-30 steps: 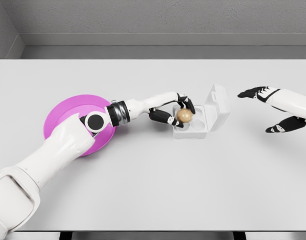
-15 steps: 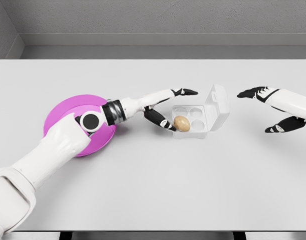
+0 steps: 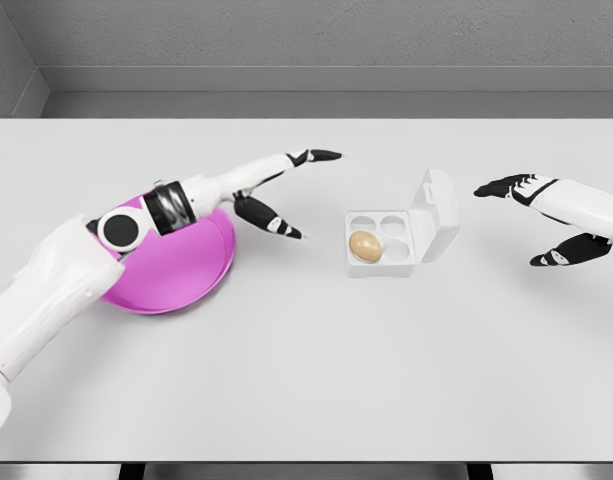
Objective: Pack egg into the box and close the box lid
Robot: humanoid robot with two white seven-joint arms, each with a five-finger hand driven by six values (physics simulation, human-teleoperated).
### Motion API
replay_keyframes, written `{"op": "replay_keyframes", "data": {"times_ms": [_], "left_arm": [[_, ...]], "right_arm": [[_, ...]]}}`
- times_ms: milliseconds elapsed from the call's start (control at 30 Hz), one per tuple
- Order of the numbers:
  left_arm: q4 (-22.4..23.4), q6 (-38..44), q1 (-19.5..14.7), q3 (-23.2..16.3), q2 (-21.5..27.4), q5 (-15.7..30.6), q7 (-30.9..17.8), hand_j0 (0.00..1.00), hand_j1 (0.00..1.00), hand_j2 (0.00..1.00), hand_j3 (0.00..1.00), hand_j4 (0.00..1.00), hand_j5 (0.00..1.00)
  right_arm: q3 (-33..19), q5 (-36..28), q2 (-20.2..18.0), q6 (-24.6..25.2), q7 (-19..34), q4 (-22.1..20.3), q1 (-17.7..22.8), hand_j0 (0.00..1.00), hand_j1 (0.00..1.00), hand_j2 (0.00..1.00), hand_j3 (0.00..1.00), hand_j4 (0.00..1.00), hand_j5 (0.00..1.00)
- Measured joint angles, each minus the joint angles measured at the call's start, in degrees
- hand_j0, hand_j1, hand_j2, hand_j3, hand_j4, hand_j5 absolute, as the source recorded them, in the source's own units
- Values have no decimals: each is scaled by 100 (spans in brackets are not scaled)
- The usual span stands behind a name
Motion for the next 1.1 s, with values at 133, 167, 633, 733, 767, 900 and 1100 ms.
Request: {"op": "replay_keyframes", "data": {"times_ms": [133, 167, 633, 733, 767, 900, 1100], "left_arm": [[-159, -2, 246, 191, 447, 12, -1, 100, 100, 100, 100, 100, 100], [-187, -1, 299, 235, 566, 18, -1, 100, 100, 100, 100, 100, 100], [-328, 0, 580, 770, 1429, 263, -13, 100, 100, 100, 100, 100, 100], [-336, 0, 571, 865, 1457, 309, -16, 100, 100, 100, 100, 100, 100], [-336, 0, 580, 882, 1461, 317, -17, 100, 100, 100, 100, 100, 100], [-338, 0, 641, 913, 1475, 329, -28, 100, 100, 100, 100, 100, 100], [-333, -1, 738, 1017, 1485, 316, -45, 100, 100, 100, 100, 100, 100]], "right_arm": [[0, 1, 0, 0, 0, 0, 0, 100, 100, 100, 100, 100, 100], [0, 2, 0, 0, 0, 0, 0, 100, 100, 100, 100, 100, 100], [84, 100, 113, 5, -1, 2, -255, 100, 100, 100, 100, 100, 100], [317, 193, 214, 3, -1, 55, -413, 100, 100, 100, 100, 100, 100], [369, 212, 237, 3, -1, 118, -483, 100, 100, 100, 100, 100, 100], [479, 264, 299, 1, 0, 650, -747, 100, 100, 100, 100, 100, 100], [564, 287, 332, 0, 0, 853, -747, 100, 100, 100, 100, 100, 100]]}}
